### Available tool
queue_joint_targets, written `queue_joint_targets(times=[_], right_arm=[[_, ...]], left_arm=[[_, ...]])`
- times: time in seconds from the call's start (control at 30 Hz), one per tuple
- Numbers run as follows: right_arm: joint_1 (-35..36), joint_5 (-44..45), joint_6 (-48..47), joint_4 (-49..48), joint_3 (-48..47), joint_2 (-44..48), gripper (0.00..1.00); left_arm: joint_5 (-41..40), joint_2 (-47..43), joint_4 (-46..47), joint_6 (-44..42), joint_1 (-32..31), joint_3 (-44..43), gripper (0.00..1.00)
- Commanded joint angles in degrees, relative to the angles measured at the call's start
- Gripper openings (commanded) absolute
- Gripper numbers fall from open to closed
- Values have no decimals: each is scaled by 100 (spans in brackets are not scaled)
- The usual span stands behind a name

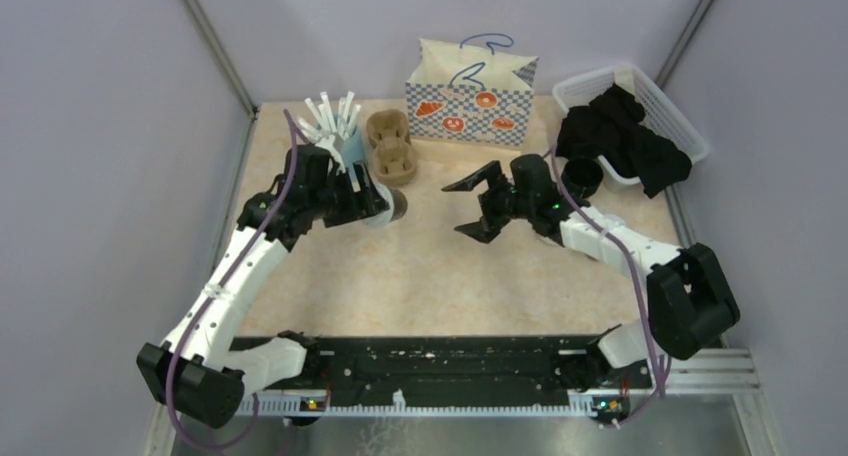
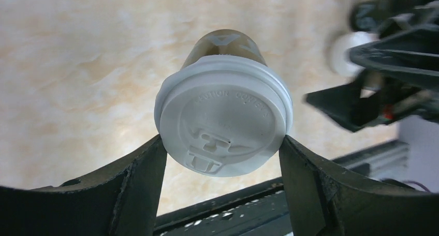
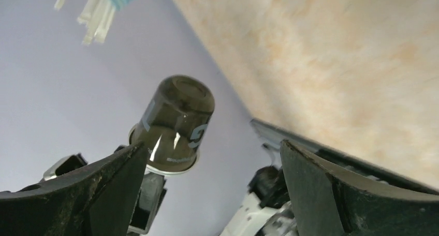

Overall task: Pack the takeout coffee
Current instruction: Place the coffee cup at the center of the board.

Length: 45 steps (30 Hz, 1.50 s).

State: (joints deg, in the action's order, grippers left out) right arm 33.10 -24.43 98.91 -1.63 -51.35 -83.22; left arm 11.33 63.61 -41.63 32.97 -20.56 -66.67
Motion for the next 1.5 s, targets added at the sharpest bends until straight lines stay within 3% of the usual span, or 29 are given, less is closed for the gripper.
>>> queue_joint_targets(times=[0.0, 0.2, 0.67, 1.0, 1.33, 1.47], right_arm=[[-477, 566, -2708, 2233, -691, 363, 99], [-534, 1042, -4602, 3309, -1364, 290, 99], [-541, 1445, -6366, 3897, -1880, 271, 99], [-536, 1577, -6982, 4132, -2375, 21, 99], [-530, 1746, -7307, 4201, -2682, -118, 99], [-537, 1843, -7478, 4213, -2894, -261, 99]], left_arm=[[-1496, -291, -953, -289, 75, -2, 79], [-2250, -413, -1197, -339, 346, 409, 79], [-1898, 248, -1218, -1069, 2423, 1028, 78], [-1767, 772, -1225, -1058, 2741, 1087, 80], [-1536, 1059, -1413, -1031, 2758, 853, 98], [-1500, 1004, -1528, -1045, 2758, 632, 99]])
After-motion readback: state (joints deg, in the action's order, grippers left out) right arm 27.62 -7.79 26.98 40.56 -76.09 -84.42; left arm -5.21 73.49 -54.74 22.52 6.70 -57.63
